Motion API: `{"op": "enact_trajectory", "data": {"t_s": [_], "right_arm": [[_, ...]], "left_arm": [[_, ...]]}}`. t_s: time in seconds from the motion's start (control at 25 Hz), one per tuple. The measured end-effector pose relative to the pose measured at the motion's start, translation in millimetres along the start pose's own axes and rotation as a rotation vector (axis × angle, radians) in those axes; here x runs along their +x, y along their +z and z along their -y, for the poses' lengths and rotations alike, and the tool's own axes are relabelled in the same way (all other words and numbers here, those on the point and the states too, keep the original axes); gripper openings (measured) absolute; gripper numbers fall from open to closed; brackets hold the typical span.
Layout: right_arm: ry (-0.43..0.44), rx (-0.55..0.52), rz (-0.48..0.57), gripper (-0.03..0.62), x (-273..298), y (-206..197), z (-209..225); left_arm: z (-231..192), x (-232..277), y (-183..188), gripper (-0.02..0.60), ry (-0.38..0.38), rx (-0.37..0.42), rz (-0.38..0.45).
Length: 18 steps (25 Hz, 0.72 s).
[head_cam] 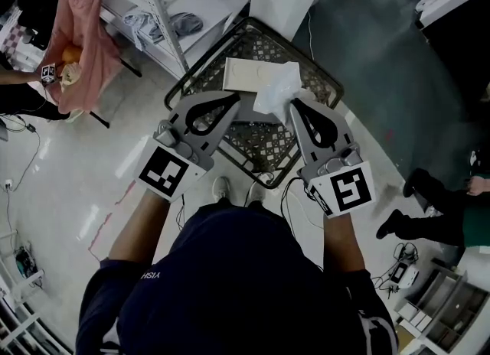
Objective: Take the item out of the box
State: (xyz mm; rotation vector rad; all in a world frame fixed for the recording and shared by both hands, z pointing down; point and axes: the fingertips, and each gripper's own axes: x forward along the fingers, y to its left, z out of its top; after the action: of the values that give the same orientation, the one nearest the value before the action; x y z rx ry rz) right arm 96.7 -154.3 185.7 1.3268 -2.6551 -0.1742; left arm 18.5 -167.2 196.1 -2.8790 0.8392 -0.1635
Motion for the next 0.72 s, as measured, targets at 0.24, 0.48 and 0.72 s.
{"op": "enact_trajectory", "data": {"t_s": [0.24, 0.48, 0.72], "right_arm": [[0.004, 0.009, -0.003, 0.025, -2.8, -4.0, -0.3], [0.011, 0.021, -0.01, 0.025, -0.6, -4.5, 2.3], [0.018, 0.024, -0.018, 0.025, -2.0, -6.4, 0.4]], "left_arm": [[2.3, -1.1, -3.1, 0.009, 0.007, -0.005, -0.006], [-0.1, 0.8, -5.1, 0.009, 0.014, -0.011, -0.015], [2.5, 0.3, -6.7, 0.009, 0.016, -0.019, -0.015]]}}
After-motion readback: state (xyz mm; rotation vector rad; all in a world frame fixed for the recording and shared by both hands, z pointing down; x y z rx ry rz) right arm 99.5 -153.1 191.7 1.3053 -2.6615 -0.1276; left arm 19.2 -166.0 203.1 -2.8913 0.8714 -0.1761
